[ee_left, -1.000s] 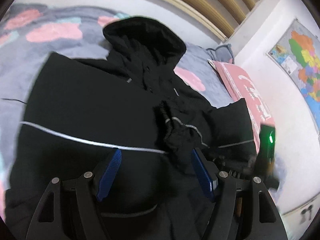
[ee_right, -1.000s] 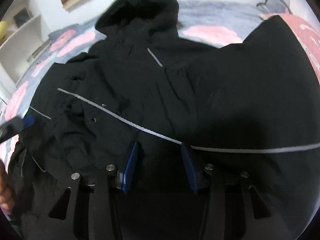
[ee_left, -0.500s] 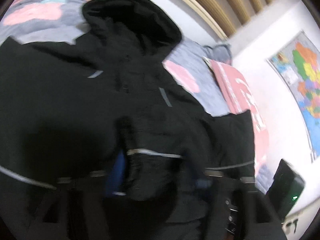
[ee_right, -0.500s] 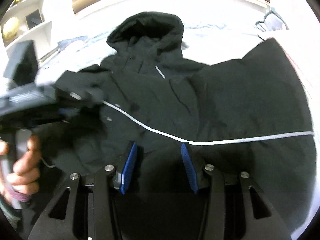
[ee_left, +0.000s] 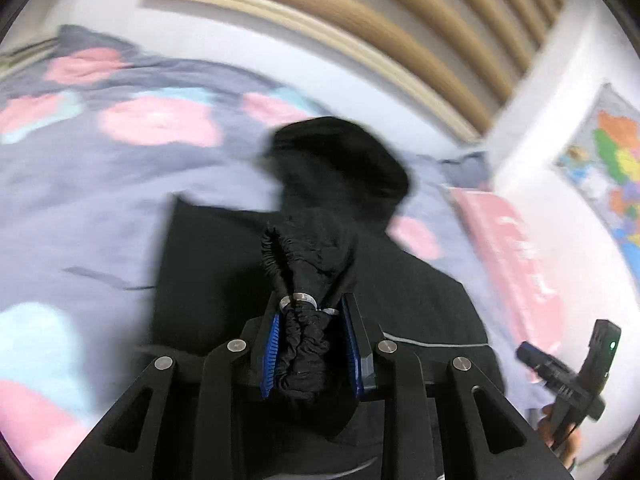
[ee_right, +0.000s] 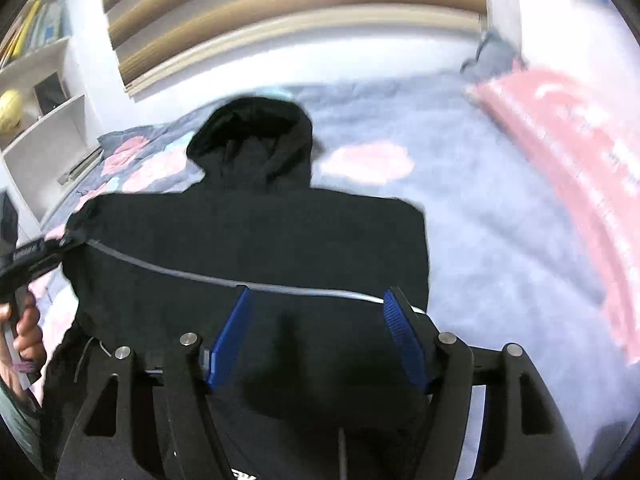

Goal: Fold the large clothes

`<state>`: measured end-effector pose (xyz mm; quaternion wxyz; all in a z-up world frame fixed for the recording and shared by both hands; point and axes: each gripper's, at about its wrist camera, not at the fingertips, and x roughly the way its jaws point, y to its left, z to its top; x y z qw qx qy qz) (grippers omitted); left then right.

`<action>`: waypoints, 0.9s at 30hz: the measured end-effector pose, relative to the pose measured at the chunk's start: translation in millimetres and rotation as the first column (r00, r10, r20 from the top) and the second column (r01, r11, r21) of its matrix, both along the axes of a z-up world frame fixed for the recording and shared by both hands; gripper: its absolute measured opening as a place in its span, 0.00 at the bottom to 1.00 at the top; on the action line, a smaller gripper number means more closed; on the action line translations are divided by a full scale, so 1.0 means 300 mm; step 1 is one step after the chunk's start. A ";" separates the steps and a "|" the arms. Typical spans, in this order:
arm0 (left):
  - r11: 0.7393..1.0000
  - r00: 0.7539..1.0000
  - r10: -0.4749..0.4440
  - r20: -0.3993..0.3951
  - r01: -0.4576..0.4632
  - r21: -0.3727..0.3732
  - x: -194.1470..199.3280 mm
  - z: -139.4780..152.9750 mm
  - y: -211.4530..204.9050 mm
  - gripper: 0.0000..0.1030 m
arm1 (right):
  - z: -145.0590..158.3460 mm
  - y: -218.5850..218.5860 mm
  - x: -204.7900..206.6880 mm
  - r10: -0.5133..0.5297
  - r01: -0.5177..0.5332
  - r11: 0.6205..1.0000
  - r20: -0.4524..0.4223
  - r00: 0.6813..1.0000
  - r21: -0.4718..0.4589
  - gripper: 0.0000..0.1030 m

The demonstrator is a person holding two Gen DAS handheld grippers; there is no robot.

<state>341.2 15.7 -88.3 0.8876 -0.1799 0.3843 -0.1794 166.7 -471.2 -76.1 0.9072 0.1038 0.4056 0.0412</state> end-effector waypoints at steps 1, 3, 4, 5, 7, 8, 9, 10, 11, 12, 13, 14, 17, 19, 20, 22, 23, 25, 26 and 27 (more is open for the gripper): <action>1.000 0.999 0.003 -0.048 -0.002 0.013 0.002 -0.029 0.040 0.27 | -0.044 0.010 0.035 0.001 0.000 1.000 -0.047 0.999 0.009 0.69; 1.000 0.984 0.020 -0.177 -0.016 0.025 0.014 -0.132 0.096 0.28 | -0.150 0.041 0.102 -0.010 0.008 1.000 -0.145 0.989 -0.011 0.69; 0.999 0.974 0.022 -0.225 -0.015 0.031 0.023 -0.187 0.102 0.32 | -0.200 0.062 0.125 -0.024 0.015 0.999 -0.174 0.984 -0.052 0.69; 0.999 0.971 0.018 -0.239 -0.010 0.034 0.027 -0.225 0.103 0.33 | -0.219 0.081 0.131 -0.030 0.015 0.995 -0.167 0.985 -0.094 0.71; 0.999 0.975 0.012 -0.221 -0.005 0.033 0.024 -0.263 0.098 0.35 | -0.219 0.114 0.126 -0.030 0.006 0.986 -0.143 0.989 -0.165 0.72; 0.999 0.978 0.014 -0.209 -0.007 0.032 0.020 -0.258 0.095 0.35 | -0.213 0.118 0.125 -0.028 0.001 0.984 -0.152 0.988 -0.176 0.72; 1.000 0.979 0.012 -0.204 -0.006 0.029 0.017 -0.248 0.103 0.36 | -0.201 0.113 0.124 -0.025 -0.004 0.986 -0.168 0.986 -0.169 0.72; 1.000 0.982 0.015 -0.190 -0.010 0.028 0.012 -0.225 0.110 0.39 | -0.185 0.109 0.124 -0.028 -0.001 0.987 -0.176 0.984 -0.160 0.71; 0.999 0.986 0.028 -0.164 -0.024 0.029 -0.002 -0.194 0.120 0.41 | -0.161 0.101 0.115 -0.035 0.009 0.989 -0.176 0.984 -0.147 0.70; 0.997 0.990 0.065 -0.125 -0.059 0.050 -0.027 -0.155 0.135 0.43 | -0.127 0.092 0.101 -0.037 0.017 0.993 -0.161 0.986 -0.120 0.70; 0.993 0.992 0.102 -0.078 -0.097 0.073 -0.051 -0.110 0.151 0.49 | -0.097 0.080 0.082 -0.028 0.017 0.996 -0.138 0.990 -0.086 0.70; 0.991 0.993 0.116 -0.031 -0.114 0.074 -0.079 -0.068 0.161 0.54 | -0.052 0.081 0.056 -0.014 0.010 0.999 -0.098 0.995 -0.042 0.70; 0.998 0.998 0.049 0.048 -0.051 0.026 -0.132 0.046 0.140 0.67 | 0.056 0.123 -0.003 0.017 -0.017 1.000 0.003 1.000 0.007 0.70; 0.999 0.997 -0.027 0.069 0.024 0.046 -0.155 0.088 0.080 0.67 | 0.090 0.178 -0.023 0.051 -0.050 0.999 0.032 0.998 -0.014 0.70; 0.997 0.996 -0.050 0.079 0.044 0.068 -0.162 0.091 0.047 0.67 | 0.090 0.216 -0.028 0.068 -0.066 0.996 0.036 0.997 -0.054 0.70; 0.992 0.995 -0.077 0.059 0.071 0.100 -0.147 0.055 -0.009 0.67 | 0.051 0.283 -0.018 0.087 -0.083 0.986 0.021 0.996 -0.146 0.70; 0.991 0.996 -0.082 0.032 0.078 0.107 -0.135 0.018 -0.021 0.67 | 0.021 0.307 -0.004 0.092 -0.090 0.981 0.004 0.996 -0.172 0.70; 0.989 0.995 -0.060 -0.076 0.070 0.128 -0.080 -0.113 -0.033 0.67 | -0.085 0.316 0.028 0.089 -0.099 0.975 -0.058 0.994 -0.199 0.70; 0.987 0.990 -0.045 -0.130 0.064 0.147 -0.059 -0.175 -0.032 0.66 | -0.143 0.312 0.045 0.081 -0.101 0.972 -0.100 0.992 -0.212 0.70; 0.986 0.983 -0.045 -0.181 0.072 0.149 -0.026 -0.250 -0.037 0.65 | -0.206 0.304 0.057 0.081 -0.106 0.973 -0.125 0.989 -0.207 0.70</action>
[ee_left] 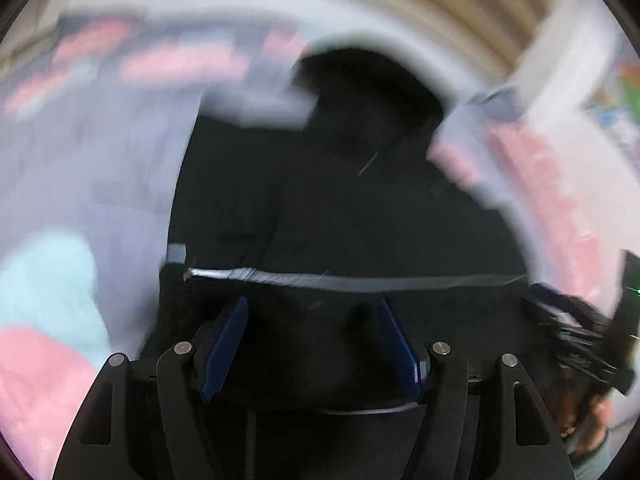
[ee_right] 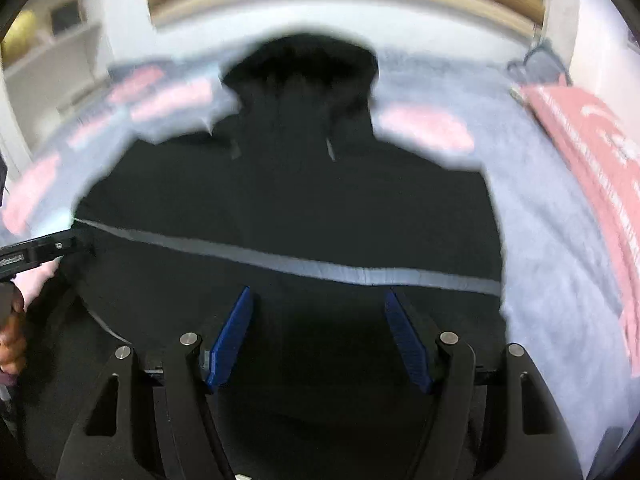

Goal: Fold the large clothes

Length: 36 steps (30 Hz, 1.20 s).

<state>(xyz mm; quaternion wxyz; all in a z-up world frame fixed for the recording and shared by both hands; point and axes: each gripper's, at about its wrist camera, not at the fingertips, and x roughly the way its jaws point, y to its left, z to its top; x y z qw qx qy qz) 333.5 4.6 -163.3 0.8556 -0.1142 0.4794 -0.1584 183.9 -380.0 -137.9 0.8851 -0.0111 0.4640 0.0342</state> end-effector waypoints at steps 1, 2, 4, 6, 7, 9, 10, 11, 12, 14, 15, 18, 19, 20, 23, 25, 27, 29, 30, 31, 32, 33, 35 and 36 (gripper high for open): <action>1.000 1.000 -0.007 0.005 0.007 -0.008 0.008 -0.034 -0.002 0.65 | -0.026 -0.005 0.000 0.001 -0.001 1.000 0.014 1.000 0.012 0.70; 1.000 0.999 -0.021 0.044 0.020 0.020 0.004 -0.037 -0.017 0.65 | -0.036 -0.006 -0.012 0.000 -0.001 1.000 0.052 0.999 0.021 0.70; 0.994 0.996 -0.047 0.074 0.039 0.102 -0.009 -0.021 -0.054 0.66 | -0.033 -0.005 -0.027 -0.006 0.004 1.000 0.078 0.997 0.016 0.70; 0.992 0.993 -0.052 0.109 0.039 0.122 -0.034 -0.007 -0.058 0.66 | -0.027 -0.011 -0.048 -0.013 0.012 1.000 0.080 0.997 0.015 0.70; 0.994 0.992 -0.051 0.119 0.039 0.103 -0.042 0.001 -0.047 0.66 | -0.019 -0.002 -0.049 -0.014 0.013 1.000 0.072 0.997 0.014 0.70; 0.998 0.994 -0.036 0.107 0.031 0.046 -0.039 0.032 -0.021 0.66 | 0.003 -0.010 -0.047 -0.018 0.017 1.000 0.031 0.999 0.026 0.70; 1.000 0.996 -0.019 0.088 0.019 -0.007 -0.024 0.065 0.012 0.66 | 0.019 -0.021 -0.055 -0.022 0.022 0.999 -0.001 1.000 0.041 0.70; 0.999 0.997 -0.010 0.081 0.013 -0.035 -0.015 0.098 0.027 0.66 | 0.045 -0.033 -0.051 -0.027 0.029 0.998 -0.024 0.999 0.060 0.70; 0.999 0.997 -0.001 0.084 0.005 -0.050 -0.002 0.152 0.042 0.66 | 0.067 -0.057 -0.036 -0.034 0.037 0.996 -0.043 0.999 0.083 0.71; 0.999 0.995 -0.001 0.100 0.005 -0.040 0.009 0.251 0.040 0.66 | 0.156 -0.082 -0.016 -0.059 0.066 0.988 -0.059 0.997 0.137 0.71; 0.999 0.994 -0.006 0.112 0.010 -0.032 0.014 0.301 0.039 0.66 | 0.198 -0.095 -0.021 -0.071 0.079 0.986 -0.058 0.996 0.149 0.71; 1.000 0.990 -0.025 0.140 0.026 -0.011 0.044 0.459 0.040 0.66 | 0.395 -0.125 0.006 -0.084 0.088 0.983 -0.031 0.996 0.164 0.71; 0.999 0.990 -0.034 0.140 0.036 -0.010 0.060 0.505 0.038 0.66 | 0.454 -0.128 0.020 -0.087 0.089 0.985 -0.019 0.996 0.151 0.71; 0.999 0.989 -0.039 0.140 0.041 -0.013 0.079 0.557 0.035 0.66 | 0.509 -0.132 0.033 -0.090 0.090 0.986 -0.009 0.996 0.139 0.71; 0.998 0.989 -0.045 0.144 0.052 -0.041 0.155 0.671 0.027 0.66 | 0.674 -0.142 0.094 -0.097 0.092 0.986 0.030 0.995 0.140 0.71; 0.997 0.986 -0.043 0.163 0.052 -0.055 0.186 0.758 0.038 0.66 | 0.755 -0.139 0.145 -0.109 0.101 0.986 0.056 0.992 0.130 0.71; 0.997 0.983 -0.034 0.180 0.046 -0.062 0.220 0.813 0.042 0.66 | 0.827 -0.139 0.195 -0.118 0.108 0.987 0.085 0.989 0.120 0.71; 0.997 0.981 -0.031 0.190 0.044 -0.066 0.274 0.869 0.041 0.66 | 0.857 -0.144 0.244 -0.119 0.107 0.986 0.099 0.988 0.125 0.73; 0.997 0.980 -0.036 0.194 0.048 -0.058 0.308 0.888 0.034 0.66 | 0.863 -0.144 0.283 -0.124 0.111 0.986 0.100 0.987 0.128 0.74; 0.998 0.980 -0.040 0.194 0.048 -0.040 0.335 0.893 0.027 0.66 | 0.859 -0.146 0.307 -0.128 0.115 0.985 0.099 0.987 0.130 0.75; 0.999 0.981 -0.041 0.191 0.045 -0.019 0.363 0.892 0.016 0.67 | 0.845 -0.148 0.355 -0.134 0.122 0.983 0.087 0.987 0.135 0.76; 0.999 0.982 -0.042 0.182 0.041 0.010 0.410 0.881 0.001 0.67 | 0.821 -0.150 0.410 -0.136 0.125 0.982 0.069 0.988 0.144 0.76; 0.999 0.986 -0.051 0.158 0.048 0.025 0.497 0.846 -0.022 0.67 | 0.761 -0.154 0.506 -0.133 0.126 0.979 0.037 0.990 0.158 0.76; 0.998 0.988 -0.053 0.142 0.050 0.026 0.536 0.822 -0.032 0.67 | 0.716 -0.156 0.568 -0.135 0.131 0.979 0.015 0.991 0.157 0.76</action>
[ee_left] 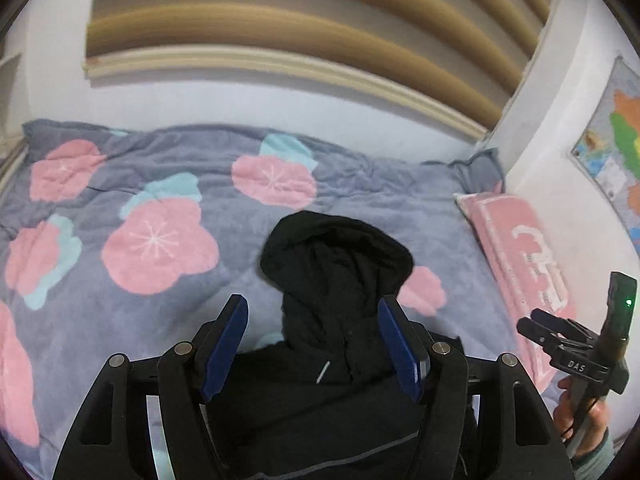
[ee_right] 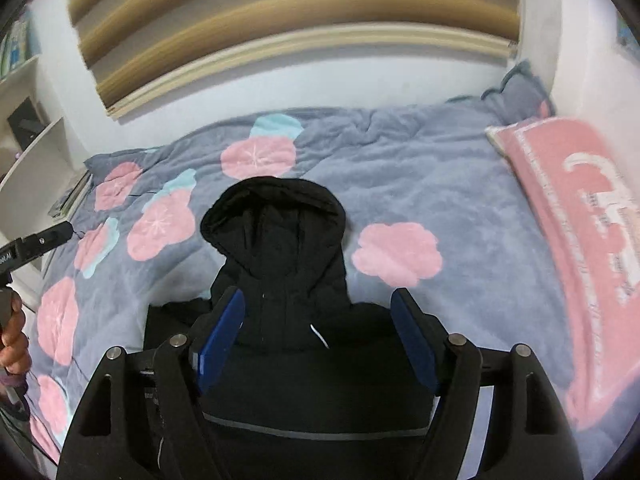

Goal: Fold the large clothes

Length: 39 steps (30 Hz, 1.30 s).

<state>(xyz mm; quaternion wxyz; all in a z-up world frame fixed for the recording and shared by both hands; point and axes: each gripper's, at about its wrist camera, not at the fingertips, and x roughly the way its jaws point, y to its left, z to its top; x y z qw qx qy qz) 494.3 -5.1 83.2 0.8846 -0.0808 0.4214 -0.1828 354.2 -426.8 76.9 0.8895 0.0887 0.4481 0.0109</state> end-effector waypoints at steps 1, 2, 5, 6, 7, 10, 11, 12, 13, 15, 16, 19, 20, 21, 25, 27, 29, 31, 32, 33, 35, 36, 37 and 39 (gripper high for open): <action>1.000 1.000 0.004 -0.019 -0.004 0.007 0.049 -0.035 -0.013 0.67 | -0.039 -0.006 0.040 -0.003 0.003 1.000 -0.014 1.000 -0.001 0.76; 1.000 0.999 0.007 -0.034 -0.007 0.019 0.104 -0.082 -0.028 0.67 | -0.090 -0.012 0.104 -0.009 0.009 1.000 -0.034 0.999 -0.004 0.76; 0.999 0.997 0.005 -0.071 -0.001 0.051 0.241 -0.215 -0.064 0.67 | -0.215 -0.042 0.248 -0.034 0.035 0.999 -0.086 0.996 0.013 0.76; 0.999 0.996 0.001 -0.088 0.003 0.053 0.291 -0.267 -0.077 0.67 | -0.252 -0.053 0.297 -0.036 0.039 0.999 -0.094 0.995 0.026 0.76; 0.999 0.995 -0.001 -0.097 0.006 0.054 0.321 -0.297 -0.081 0.67 | -0.276 -0.054 0.325 -0.035 0.038 0.999 -0.096 0.995 0.029 0.76; 0.997 0.989 0.004 -0.148 0.007 0.072 0.447 -0.437 -0.113 0.67 | -0.362 -0.062 0.447 -0.034 0.035 0.999 -0.116 0.993 0.006 0.76; 0.997 0.987 0.005 -0.159 0.007 0.076 0.474 -0.468 -0.125 0.67 | -0.397 -0.064 0.489 -0.033 0.033 0.999 -0.122 0.992 0.001 0.76; 0.997 0.985 0.006 -0.170 0.007 0.081 0.499 -0.500 -0.135 0.67 | -0.435 -0.065 0.529 -0.035 0.035 0.999 -0.133 0.990 -0.005 0.76; 0.996 0.983 0.007 -0.185 0.009 0.088 0.537 -0.551 -0.151 0.67 | -0.461 -0.066 0.552 -0.041 0.040 0.999 -0.144 0.989 -0.012 0.76; 0.994 0.978 0.020 -0.209 0.003 0.110 0.583 -0.617 -0.168 0.67 | -0.550 -0.072 0.632 -0.060 0.057 0.998 -0.196 0.979 -0.019 0.74; 0.992 0.974 0.040 -0.223 -0.011 0.129 0.620 -0.665 -0.180 0.67 | -0.575 -0.073 0.658 -0.051 0.050 0.999 -0.212 0.976 -0.008 0.54; 0.983 0.963 0.108 -0.246 -0.067 0.169 0.695 -0.740 -0.176 0.41 | -0.610 -0.104 0.717 -0.042 0.054 0.998 -0.247 0.968 0.042 0.08; 0.987 0.961 0.105 -0.257 -0.070 0.141 0.721 -0.747 -0.161 0.28 | -0.581 -0.128 0.709 -0.051 0.067 0.996 -0.221 0.974 0.066 0.06; 0.995 0.957 0.080 -0.279 -0.059 0.084 0.737 -0.746 -0.145 0.12 | -0.529 -0.159 0.683 -0.057 0.077 0.991 -0.175 0.983 0.107 0.06; 0.987 0.986 0.021 -0.168 -0.046 -0.151 0.675 -0.556 -0.059 0.12 | -0.379 -0.174 0.550 -0.042 0.044 0.995 -0.025 0.999 0.092 0.06; 0.962 0.994 -0.025 -0.110 -0.006 -0.272 0.612 -0.462 -0.024 0.13 | -0.360 -0.176 0.492 -0.034 0.032 0.996 0.018 0.999 0.086 0.06; 0.966 0.994 -0.055 -0.097 0.029 -0.258 0.583 -0.452 -0.021 0.15 | -0.410 -0.188 0.472 -0.040 0.040 0.996 0.005 0.999 0.083 0.06; 0.982 0.982 -0.069 -0.177 0.036 -0.183 0.603 -0.542 -0.038 0.15 | -0.535 -0.201 0.498 -0.058 0.066 0.993 -0.082 0.995 0.101 0.06; 0.993 0.962 -0.054 -0.268 0.023 -0.115 0.631 -0.644 -0.051 0.15 | -0.594 -0.204 0.516 -0.057 0.070 0.992 -0.120 0.991 0.107 0.06; 0.998 0.941 -0.037 -0.337 0.015 -0.066 0.656 -0.728 -0.063 0.15 | -0.656 -0.199 0.533 -0.055 0.073 0.992 -0.163 0.985 0.102 0.06; 0.999 0.888 -0.044 -0.457 0.034 -0.029 0.678 -0.928 -0.082 0.18 | -0.796 -0.192 0.563 -0.047 0.075 0.992 -0.266 0.963 0.099 0.08; 0.998 0.898 -0.052 -0.436 0.030 -0.056 0.677 -0.944 -0.080 0.19 | -0.827 -0.194 0.566 -0.043 0.077 0.990 -0.280 0.959 0.114 0.08; 0.995 0.912 -0.063 -0.405 0.027 -0.095 0.674 -0.939 -0.069 0.21 | -0.832 -0.198 0.567 -0.044 0.078 0.990 -0.273 0.961 0.117 0.08; 0.992 0.904 -0.073 -0.420 0.024 -0.121 0.678 -0.929 -0.057 0.23 | -0.799 -0.204 0.570 -0.028 0.061 0.992 -0.275 0.961 0.114 0.12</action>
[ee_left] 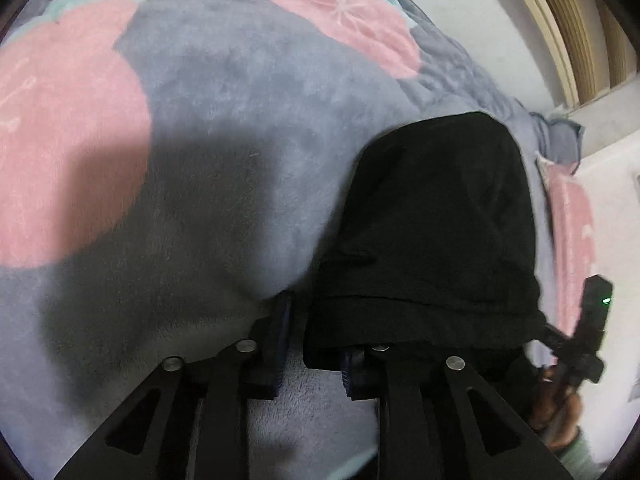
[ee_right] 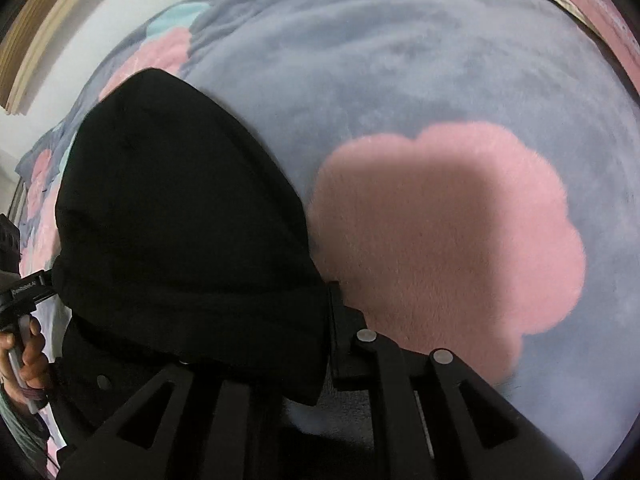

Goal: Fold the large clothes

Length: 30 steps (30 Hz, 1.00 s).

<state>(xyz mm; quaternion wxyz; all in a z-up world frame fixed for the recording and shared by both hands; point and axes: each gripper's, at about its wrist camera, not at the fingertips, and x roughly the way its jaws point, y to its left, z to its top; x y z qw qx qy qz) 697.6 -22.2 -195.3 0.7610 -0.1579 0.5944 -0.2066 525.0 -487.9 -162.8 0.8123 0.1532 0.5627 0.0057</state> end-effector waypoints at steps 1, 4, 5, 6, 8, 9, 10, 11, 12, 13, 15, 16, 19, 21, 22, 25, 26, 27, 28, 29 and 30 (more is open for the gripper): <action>1.000 1.000 -0.006 0.001 0.006 -0.002 -0.005 0.017 0.007 0.28 | 0.012 -0.003 -0.005 0.007 -0.007 1.000 -0.005 1.000 -0.005 0.18; 0.995 0.995 -0.050 0.085 0.042 0.093 -0.067 0.118 0.034 0.50 | 0.079 -0.014 -0.049 0.045 -0.045 0.997 -0.007 0.999 -0.057 0.36; 0.993 0.992 -0.066 0.106 0.055 0.108 -0.096 0.148 0.045 0.52 | 0.114 -0.017 -0.077 0.058 -0.058 0.996 0.002 0.998 -0.066 0.43; 0.991 0.987 -0.088 0.134 0.072 0.114 -0.139 0.193 0.063 0.53 | 0.153 -0.022 -0.104 0.071 -0.070 0.995 0.014 0.997 -0.064 0.44; 0.992 0.979 -0.095 0.182 0.076 0.104 -0.180 0.269 0.096 0.53 | 0.223 -0.015 -0.130 0.082 -0.079 0.995 0.043 0.996 -0.056 0.47; 0.993 0.974 -0.090 0.208 0.071 0.098 -0.194 0.310 0.101 0.53 | 0.272 -0.001 -0.130 0.089 -0.084 0.995 0.075 0.993 -0.060 0.47; 0.994 0.968 -0.089 0.237 0.070 0.086 -0.204 0.358 0.097 0.53 | 0.313 0.022 -0.124 0.105 -0.098 0.992 0.102 0.989 -0.074 0.47; 0.995 0.956 -0.091 0.279 0.077 0.063 -0.204 0.412 0.086 0.53 | 0.345 0.042 -0.114 0.121 -0.111 0.990 0.120 0.985 -0.088 0.50; 0.995 0.947 -0.094 0.308 0.083 0.049 -0.195 0.446 0.058 0.54 | 0.373 0.069 -0.103 0.136 -0.122 0.986 0.131 0.982 -0.113 0.52; 0.994 0.936 -0.108 0.336 0.104 0.031 -0.185 0.490 0.013 0.55 | 0.393 0.089 -0.088 0.149 -0.128 0.980 0.134 0.980 -0.154 0.54; 0.991 0.924 -0.129 0.360 0.136 0.005 -0.148 0.533 -0.054 0.55 | 0.376 0.109 -0.068 0.184 -0.162 0.965 0.093 0.979 -0.208 0.55; 0.988 0.916 -0.143 0.374 0.152 0.006 -0.133 0.541 -0.091 0.55 | 0.340 0.101 -0.061 0.196 -0.183 0.960 0.041 0.980 -0.210 0.58; 0.981 0.909 -0.195 0.368 0.188 0.056 -0.075 0.510 -0.209 0.55 | 0.289 0.060 -0.119 0.184 -0.183 0.960 -0.012 0.983 -0.211 0.58; 0.975 0.913 -0.222 0.343 0.219 0.050 -0.047 0.454 -0.258 0.55 | 0.359 0.028 -0.157 0.173 -0.162 0.980 0.095 0.980 -0.113 0.58; 0.973 0.918 -0.232 0.320 0.225 0.060 -0.030 0.406 -0.274 0.55 | 0.390 0.030 -0.166 0.167 -0.155 0.984 0.145 0.975 -0.087 0.58; 0.967 0.961 -0.238 0.142 0.222 0.121 0.013 0.180 -0.292 0.55 | 0.450 0.054 -0.107 0.151 -0.140 0.988 0.248 0.957 -0.061 0.58; 0.966 0.967 -0.235 0.095 0.222 0.130 0.017 0.119 -0.291 0.55 | 0.438 0.082 -0.078 0.156 -0.146 0.988 0.244 0.957 -0.059 0.58; 0.969 0.970 -0.228 0.080 0.218 0.118 0.013 0.083 -0.283 0.54 | 0.414 0.109 -0.047 0.165 -0.152 0.986 0.231 0.959 -0.070 0.57; 0.974 0.972 -0.214 0.101 0.204 0.101 0.004 0.072 -0.273 0.54 | 0.402 0.126 -0.032 0.169 -0.154 0.984 0.223 0.960 -0.083 0.53; 0.975 0.971 -0.211 0.114 0.201 0.093 -0.001 0.076 -0.266 0.54 | 0.384 0.153 -0.033 0.177 -0.160 0.983 0.210 0.962 -0.095 0.50; 0.975 0.971 -0.210 0.112 0.201 0.090 0.002 0.082 -0.262 0.54 | 0.361 0.165 -0.026 0.180 -0.165 0.982 0.203 0.963 -0.093 0.50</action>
